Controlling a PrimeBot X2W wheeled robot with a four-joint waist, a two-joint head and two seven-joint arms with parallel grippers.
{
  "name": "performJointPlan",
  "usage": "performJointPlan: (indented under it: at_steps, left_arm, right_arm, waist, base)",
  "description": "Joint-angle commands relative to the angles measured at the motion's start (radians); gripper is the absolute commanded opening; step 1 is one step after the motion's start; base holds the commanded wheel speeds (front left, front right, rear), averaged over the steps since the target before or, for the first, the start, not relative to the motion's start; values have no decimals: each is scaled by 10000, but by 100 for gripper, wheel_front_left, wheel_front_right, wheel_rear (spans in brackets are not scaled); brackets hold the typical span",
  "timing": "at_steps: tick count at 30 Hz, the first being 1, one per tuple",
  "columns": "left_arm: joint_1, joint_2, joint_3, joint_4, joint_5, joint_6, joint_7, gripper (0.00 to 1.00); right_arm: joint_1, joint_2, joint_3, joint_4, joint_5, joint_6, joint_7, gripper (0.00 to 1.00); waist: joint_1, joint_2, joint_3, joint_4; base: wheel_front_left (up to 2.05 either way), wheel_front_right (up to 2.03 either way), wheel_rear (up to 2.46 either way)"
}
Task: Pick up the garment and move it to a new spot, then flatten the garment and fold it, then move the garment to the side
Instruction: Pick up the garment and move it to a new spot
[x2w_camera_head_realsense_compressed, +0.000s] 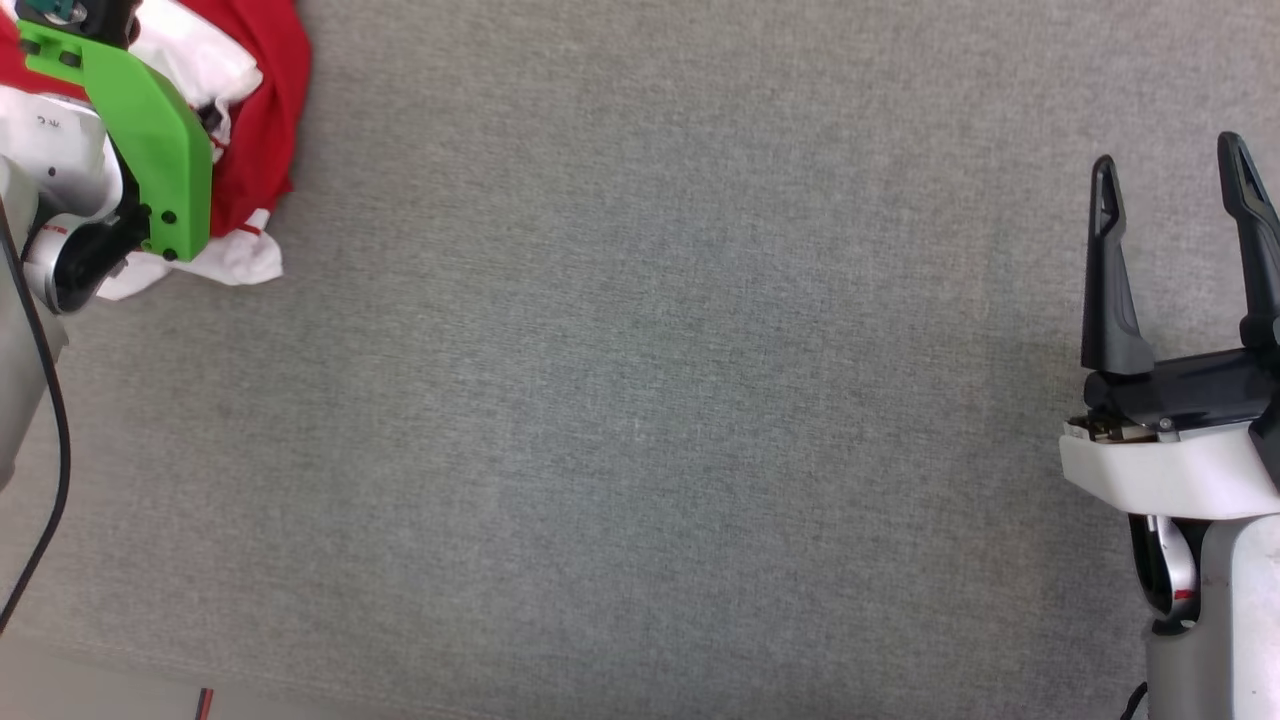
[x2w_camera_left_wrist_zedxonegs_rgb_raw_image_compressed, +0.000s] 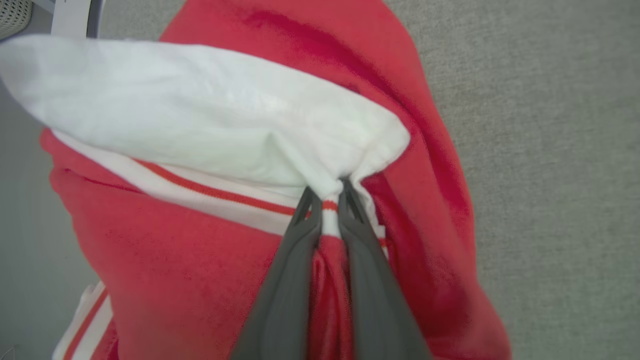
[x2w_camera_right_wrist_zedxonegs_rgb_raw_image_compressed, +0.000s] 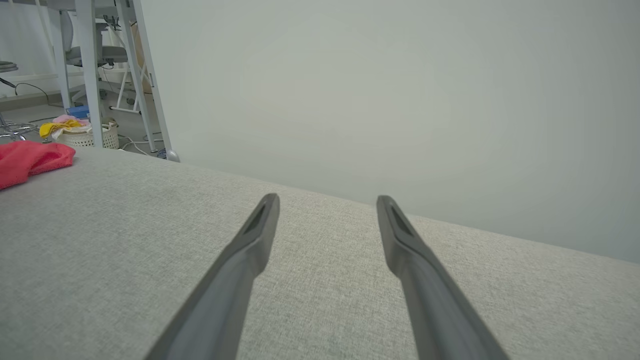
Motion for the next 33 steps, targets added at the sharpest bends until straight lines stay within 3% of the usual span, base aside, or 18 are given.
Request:
performJointPlan:
  at_steps: [1, 10, 18, 25, 33]
  left_arm:
    - [-314, 142, -165, -165, 144, -26, -326, 0]
    - [-1228, 155, -1389, -1588, 1070, -27, -1852, 0]
    - [-1677, -634, -2182, -2778, 1807, -27, -2298, 0]
    - [-1841, -2032, -3406, -3148, 2154, -27, -2514, 0]
    - [-1888, -4058, -4516, -2344, 2367, -27, -3007, 0]
  right_arm:
    - [85, -24, -47, 66, 103, -6, -47, 100]
    - [459, -24, -89, 236, 589, -6, -47, 100]
    - [473, -24, -248, 238, 1062, -6, -47, 100]
    - [407, -24, -387, 232, 1492, -6, -47, 100]
    - [350, -24, -570, 225, 1887, -6, -47, 100]
  waist:
    - [0, 0, -568, 234]
    - [0, 0, -1523, 140]
    - [0, 0, -1698, -766]
    - [0, 0, -1477, -1780]
    - [0, 0, -1113, -2700]
  base:
    - [0, 0, 0]
    - [0, 0, 0]
    - [0, 0, 0]
    - [0, 0, 0]
    - [0, 0, 0]
